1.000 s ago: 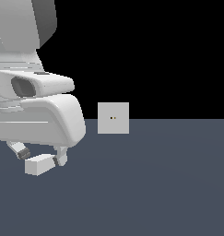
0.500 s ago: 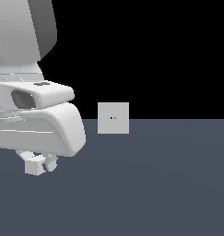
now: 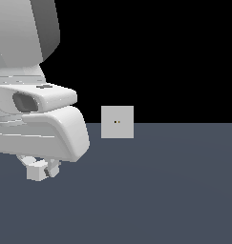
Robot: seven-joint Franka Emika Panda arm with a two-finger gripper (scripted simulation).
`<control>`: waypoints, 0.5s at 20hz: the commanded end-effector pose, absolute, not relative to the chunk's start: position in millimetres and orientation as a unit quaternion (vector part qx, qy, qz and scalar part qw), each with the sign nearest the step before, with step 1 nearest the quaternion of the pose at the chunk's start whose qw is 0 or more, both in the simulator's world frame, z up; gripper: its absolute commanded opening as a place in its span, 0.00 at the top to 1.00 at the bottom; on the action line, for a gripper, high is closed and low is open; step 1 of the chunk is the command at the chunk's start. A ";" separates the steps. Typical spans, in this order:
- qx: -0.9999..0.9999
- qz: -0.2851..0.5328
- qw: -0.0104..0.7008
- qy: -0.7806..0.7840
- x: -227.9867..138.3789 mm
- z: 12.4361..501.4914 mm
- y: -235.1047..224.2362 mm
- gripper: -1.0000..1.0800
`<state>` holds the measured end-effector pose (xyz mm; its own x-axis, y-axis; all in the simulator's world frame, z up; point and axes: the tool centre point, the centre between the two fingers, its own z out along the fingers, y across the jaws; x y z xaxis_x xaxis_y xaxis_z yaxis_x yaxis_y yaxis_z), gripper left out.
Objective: Plug the charger into the wall socket.
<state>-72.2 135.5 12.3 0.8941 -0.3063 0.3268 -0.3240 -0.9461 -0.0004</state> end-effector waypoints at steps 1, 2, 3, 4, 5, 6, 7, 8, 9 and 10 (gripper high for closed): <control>0.973 0.164 0.027 -0.160 -71.5 13.5 133.3 1.00; 0.973 0.164 0.026 -0.158 -71.0 14.4 131.8 1.00; 0.974 0.164 0.026 -0.156 -70.5 15.4 129.9 1.00; 0.974 0.164 0.026 -0.154 -69.8 16.6 127.8 1.00; 0.974 0.164 0.025 -0.151 -69.0 18.0 125.3 1.00; 0.975 0.165 0.025 -0.148 -68.2 19.6 122.6 1.00; 0.975 0.165 0.024 -0.145 -67.2 21.3 119.7 1.00; 0.976 0.165 0.024 -0.141 -66.1 23.1 116.5 1.00; 0.976 0.165 0.023 -0.137 -64.9 25.0 113.1 1.00; 0.977 0.166 0.023 -0.133 -63.6 27.1 109.5 1.00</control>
